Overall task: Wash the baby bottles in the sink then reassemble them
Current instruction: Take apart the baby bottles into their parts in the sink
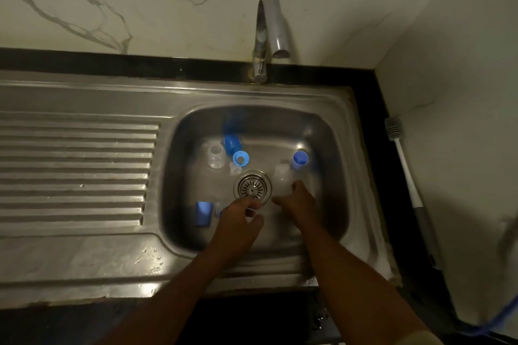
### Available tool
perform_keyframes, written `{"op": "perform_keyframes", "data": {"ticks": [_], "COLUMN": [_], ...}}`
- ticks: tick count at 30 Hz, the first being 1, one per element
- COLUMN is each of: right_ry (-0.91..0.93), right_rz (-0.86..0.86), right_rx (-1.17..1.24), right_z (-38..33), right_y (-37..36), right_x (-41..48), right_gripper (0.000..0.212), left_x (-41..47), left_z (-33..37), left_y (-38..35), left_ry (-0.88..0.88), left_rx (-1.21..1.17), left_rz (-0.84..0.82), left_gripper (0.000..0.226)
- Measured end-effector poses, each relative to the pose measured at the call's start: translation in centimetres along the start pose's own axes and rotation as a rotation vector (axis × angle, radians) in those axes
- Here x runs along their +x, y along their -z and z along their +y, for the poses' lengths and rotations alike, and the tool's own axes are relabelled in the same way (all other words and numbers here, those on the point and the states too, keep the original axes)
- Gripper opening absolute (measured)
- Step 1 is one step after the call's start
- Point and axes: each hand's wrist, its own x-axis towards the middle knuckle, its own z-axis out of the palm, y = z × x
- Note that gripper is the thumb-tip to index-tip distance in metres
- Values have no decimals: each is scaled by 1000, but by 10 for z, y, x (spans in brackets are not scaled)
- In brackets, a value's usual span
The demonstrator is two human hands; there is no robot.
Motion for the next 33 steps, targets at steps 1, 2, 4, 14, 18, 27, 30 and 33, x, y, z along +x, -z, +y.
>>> {"op": "perform_keyframes", "data": {"ticks": [1, 2, 4, 14, 18, 27, 30, 33], "right_ry": [-21, -46, -86, -235, -289, -353, -381, -386], "right_rz": [62, 126, 223, 290, 283, 299, 234, 183], "right_rx": [139, 249, 388, 309, 256, 254, 252, 255], "right_z": [9, 14, 16, 18, 16, 8, 9, 11], "right_y": [3, 5, 7, -6, -12, -3, -1, 1], "right_x": [1, 3, 12, 14, 23, 24, 24, 26], "right_gripper": [67, 64, 57, 67, 80, 109, 117, 120], "left_x": [1, 2, 5, 4, 4, 3, 9, 33], "left_z": [3, 7, 11, 6, 5, -5, 5, 10], "left_y": [-3, -7, -11, -1, -1, -3, -9, -16], "left_ry": [0, -3, -19, 11, 23, 68, 53, 16], "left_rx": [-18, -28, -48, -55, -67, -28, 23, 185], "left_rz": [-14, -27, -45, 24, 28, -34, -25, -6], "left_gripper": [26, 26, 25, 23, 22, 21, 23, 28]}}
